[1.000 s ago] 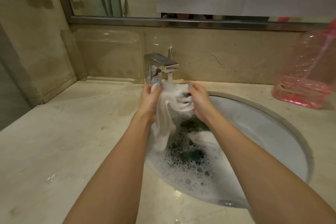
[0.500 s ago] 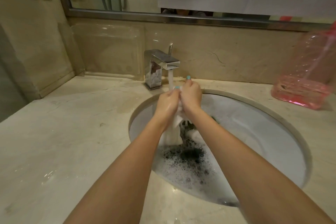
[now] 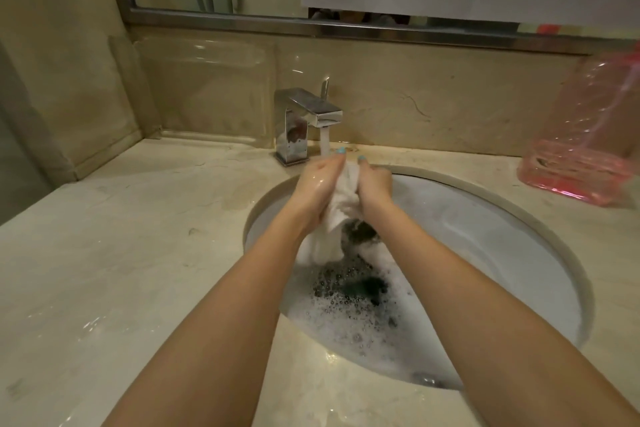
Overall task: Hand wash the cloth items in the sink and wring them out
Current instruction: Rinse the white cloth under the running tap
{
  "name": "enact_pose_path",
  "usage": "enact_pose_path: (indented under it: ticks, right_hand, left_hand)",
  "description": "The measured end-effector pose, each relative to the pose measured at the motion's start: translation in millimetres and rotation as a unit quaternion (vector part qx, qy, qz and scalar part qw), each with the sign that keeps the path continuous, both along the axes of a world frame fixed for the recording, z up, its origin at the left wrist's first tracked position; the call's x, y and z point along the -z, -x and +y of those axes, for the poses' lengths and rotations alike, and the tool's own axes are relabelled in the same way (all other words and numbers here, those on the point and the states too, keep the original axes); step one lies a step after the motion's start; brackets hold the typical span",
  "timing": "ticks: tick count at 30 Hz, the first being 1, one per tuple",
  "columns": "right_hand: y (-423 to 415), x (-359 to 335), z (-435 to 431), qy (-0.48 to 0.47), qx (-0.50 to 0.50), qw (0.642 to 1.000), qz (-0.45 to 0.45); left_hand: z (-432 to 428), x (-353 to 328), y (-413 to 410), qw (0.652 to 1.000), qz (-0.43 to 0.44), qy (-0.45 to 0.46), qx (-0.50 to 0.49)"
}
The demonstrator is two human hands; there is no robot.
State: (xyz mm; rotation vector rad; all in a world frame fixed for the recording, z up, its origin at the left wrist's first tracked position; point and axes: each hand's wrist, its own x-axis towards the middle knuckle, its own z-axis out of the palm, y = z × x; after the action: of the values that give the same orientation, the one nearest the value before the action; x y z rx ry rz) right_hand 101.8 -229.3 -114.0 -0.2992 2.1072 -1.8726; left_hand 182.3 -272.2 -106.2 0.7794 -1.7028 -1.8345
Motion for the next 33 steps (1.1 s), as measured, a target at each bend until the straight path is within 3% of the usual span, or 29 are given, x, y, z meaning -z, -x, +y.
enact_pose_path:
  ticks: [3, 6, 9, 13, 15, 19, 21, 24, 29, 33]
  right_hand:
    - [18.7, -14.7, 6.9, 0.065, 0.029, 0.997, -0.034]
    - [26.0, -31.7, 13.9, 0.132, 0.026, 0.990, -0.034]
    - [27.6, -38.4, 19.4, 0.142, 0.024, 0.990, 0.013]
    - [34.8, -42.7, 31.8, 0.163, 0.048, 0.985, 0.042]
    - [42.6, -43.3, 37.9, 0.186, 0.068, 0.980, 0.025]
    - [45.4, -29.1, 39.9, 0.154, 0.071, 0.984, -0.047]
    - [42.5, -14.0, 34.1, 0.145, 0.000, 0.984, -0.102]
    - [34.7, 6.0, 32.8, 0.165, -0.170, 0.951, -0.199]
    - [25.2, 41.2, 29.9, 0.132, -0.287, 0.900, -0.301]
    - [14.4, 40.7, 27.0, 0.160, -0.341, 0.869, -0.321]
  left_hand:
    - [-11.4, 2.8, -7.1, 0.997, 0.006, 0.018, 0.077]
    - [-18.7, 12.1, -17.4, 0.970, -0.101, 0.125, 0.184]
    - [-15.4, 13.6, -20.9, 0.939, -0.175, 0.091, 0.283]
    - [-21.0, 14.4, -23.3, 0.914, -0.258, 0.123, 0.288]
    - [-24.7, 12.8, -23.8, 0.942, -0.204, 0.114, 0.243]
    - [-34.6, 11.2, -21.7, 0.995, 0.001, 0.049, 0.091]
    - [-37.9, 9.9, -19.9, 0.996, 0.078, -0.006, 0.031]
    - [-39.2, 8.1, -14.3, 0.975, 0.190, -0.112, -0.013]
    - [-26.5, 8.3, -2.5, 0.957, 0.217, -0.177, -0.073]
    - [-33.2, 9.7, -0.1, 0.956, 0.205, -0.183, -0.103]
